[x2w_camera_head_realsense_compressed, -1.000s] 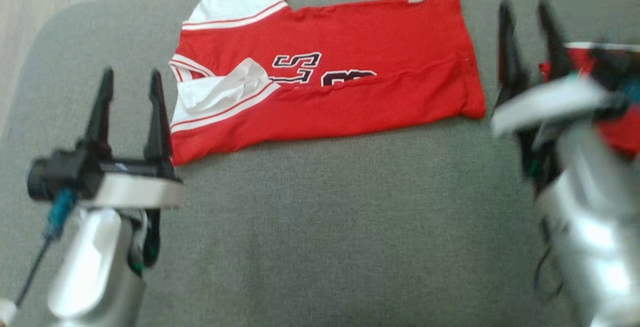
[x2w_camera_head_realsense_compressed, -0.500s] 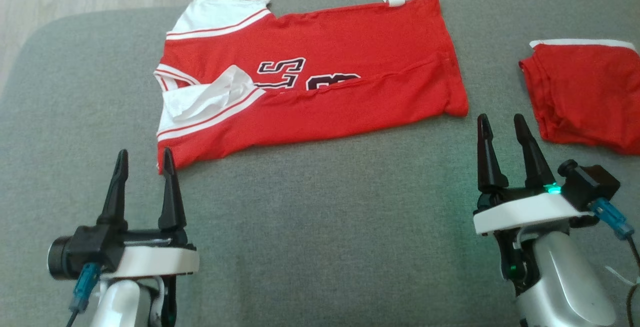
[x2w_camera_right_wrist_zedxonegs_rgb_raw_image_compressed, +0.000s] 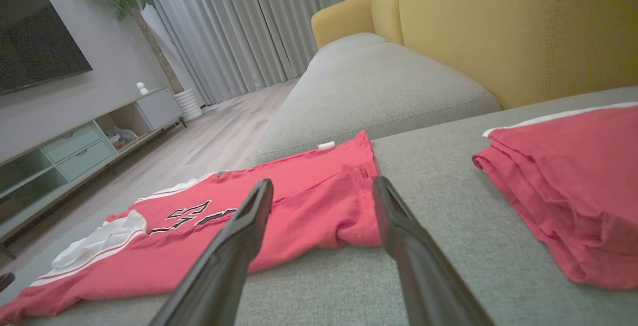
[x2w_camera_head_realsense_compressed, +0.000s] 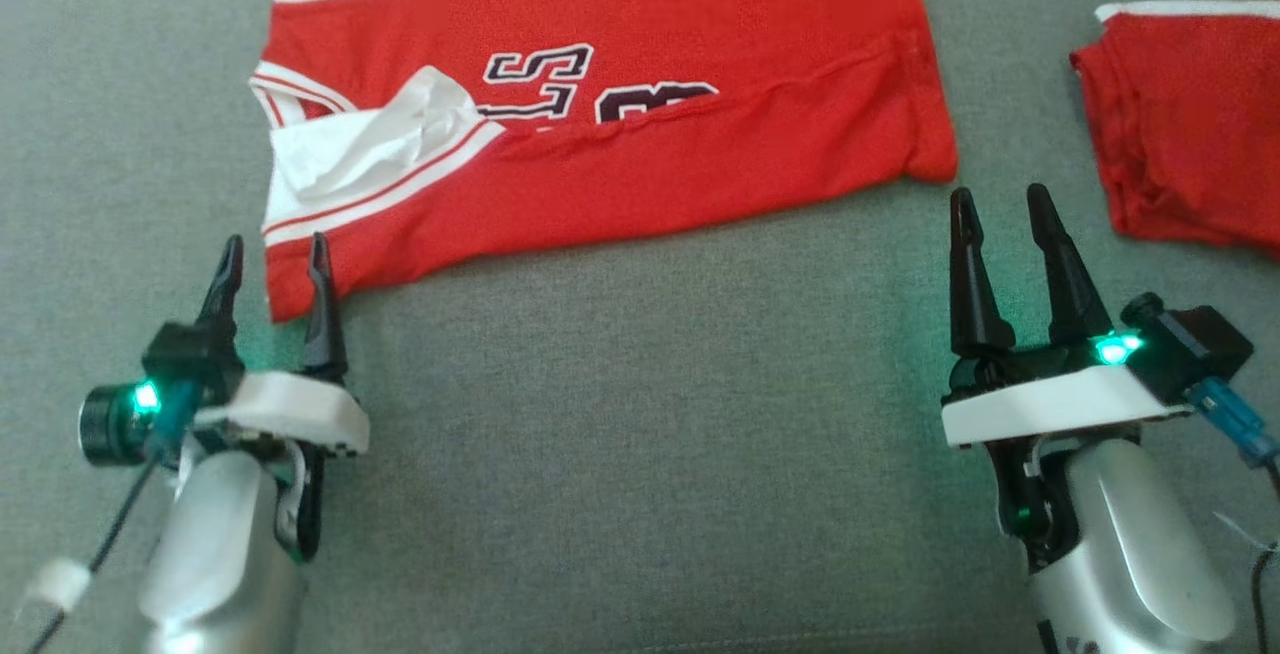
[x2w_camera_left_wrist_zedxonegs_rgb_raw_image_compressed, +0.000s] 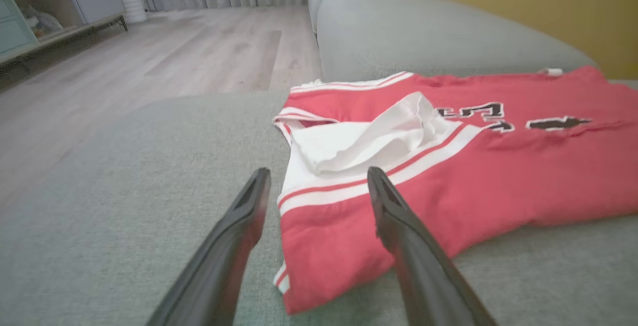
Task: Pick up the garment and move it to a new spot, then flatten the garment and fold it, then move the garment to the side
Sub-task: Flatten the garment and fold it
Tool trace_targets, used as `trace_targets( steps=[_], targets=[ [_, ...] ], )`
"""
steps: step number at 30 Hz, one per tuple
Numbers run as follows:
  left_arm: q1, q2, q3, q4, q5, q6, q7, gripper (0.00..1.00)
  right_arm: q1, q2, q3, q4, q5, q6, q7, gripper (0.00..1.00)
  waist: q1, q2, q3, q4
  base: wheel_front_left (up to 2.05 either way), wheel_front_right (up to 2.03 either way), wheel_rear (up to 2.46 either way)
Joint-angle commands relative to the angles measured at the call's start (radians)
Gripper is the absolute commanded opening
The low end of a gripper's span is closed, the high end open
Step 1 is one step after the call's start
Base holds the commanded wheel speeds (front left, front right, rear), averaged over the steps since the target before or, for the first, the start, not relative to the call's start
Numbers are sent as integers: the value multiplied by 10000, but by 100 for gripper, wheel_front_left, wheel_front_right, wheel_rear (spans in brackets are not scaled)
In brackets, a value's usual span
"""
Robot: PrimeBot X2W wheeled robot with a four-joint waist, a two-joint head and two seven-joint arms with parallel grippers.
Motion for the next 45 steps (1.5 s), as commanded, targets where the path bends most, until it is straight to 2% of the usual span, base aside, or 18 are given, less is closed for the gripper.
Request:
trace_targets(
  steps=[1, 5, 9, 10, 11, 12, 17, 21, 30, 39, 40, 41, 42, 43, 45],
  targets=[
    [-295, 394, 342, -26, 78, 96, 45, 100, -302, 90, 224, -392, -90, -9, -106, 100, -2, 0, 206, -71, 0, 0, 0],
    [-883, 538, 340, 1184, 83, 215, 592, 100, -391, 90, 255, -523, -71, -9, -106, 100, -2, 0, 462, -166, 0, 0, 0],
    [-1250, 547, 256, 2165, 0, 124, 1170, 100, -410, 90, 292, -587, -39, -9, -106, 100, -2, 0, 555, -205, 0, 0, 0],
    [-1305, 526, 237, 2324, -26, 111, 1284, 93, -407, 90, 295, -583, -32, -9, -106, 100, -2, 0, 551, -204, 0, 0, 0],
    [-1352, 514, 228, 2459, -49, 117, 1364, 34, -408, 90, 297, -572, -20, -9, -106, 100, -2, 0, 535, -200, 0, 0, 0],
    [-1391, 514, 216, 2553, -60, 115, 1362, 0, -412, 90, 300, -555, -13, -9, -106, 100, -2, 0, 511, -191, 0, 0, 0],
    [-1554, 458, 241, 2497, -134, 131, 399, 0, -519, 91, 233, -297, -209, -9, -106, 100, -2, 0, 251, -62, 0, 0, 0],
    [-1641, 360, 161, 1849, -128, -52, -293, 0, -990, 91, -84, 568, -584, -9, 119, 100, -2, 0, 71, 67, 0, 0, 0],
    [-1396, 141, -196, -613, 268, -392, -488, 0, -3097, 91, -1253, 3778, -900, -9, 1939, 100, -2, 0, 163, 466, 0, 0, 0],
    [-1158, 60, -408, -1158, 475, -562, -490, 0, -4520, 91, -1138, 6647, -1715, -9, 2240, 100, -2, 0, 337, 728, 0, 0, 0],
    [-1137, 66, -407, -1129, 478, -563, -491, 0, -4610, 91, -1113, 6858, -1837, -9, 2202, 81, -2, 0, 340, 739, 0, 0, 0],
    [-1116, 74, -405, -1084, 481, -562, -491, 0, -4690, 91, -1096, 7044, -1945, -9, 2150, 27, -2, 0, 335, 747, 0, 0, 0],
    [-1116, 74, -405, -1084, 481, -562, -491, 0, -4690, 91, -1096, 7044, -1945, -9, 2150, 27, -2, 0, 335, 747, 0, 0, 0],
    [-1098, 88, -396, -1025, 477, -558, -491, 0, -4757, 91, -1071, 7197, -2012, -9, 2080, 0, -2, 0, 325, 751, 0, 0, 0],
    [-1062, 153, -373, -846, 482, -541, -491, 0, -4859, 91, -1061, 7407, -2227, -9, 1858, 0, -2, 0, 282, 724, 0, 0, 0]
  ],
)
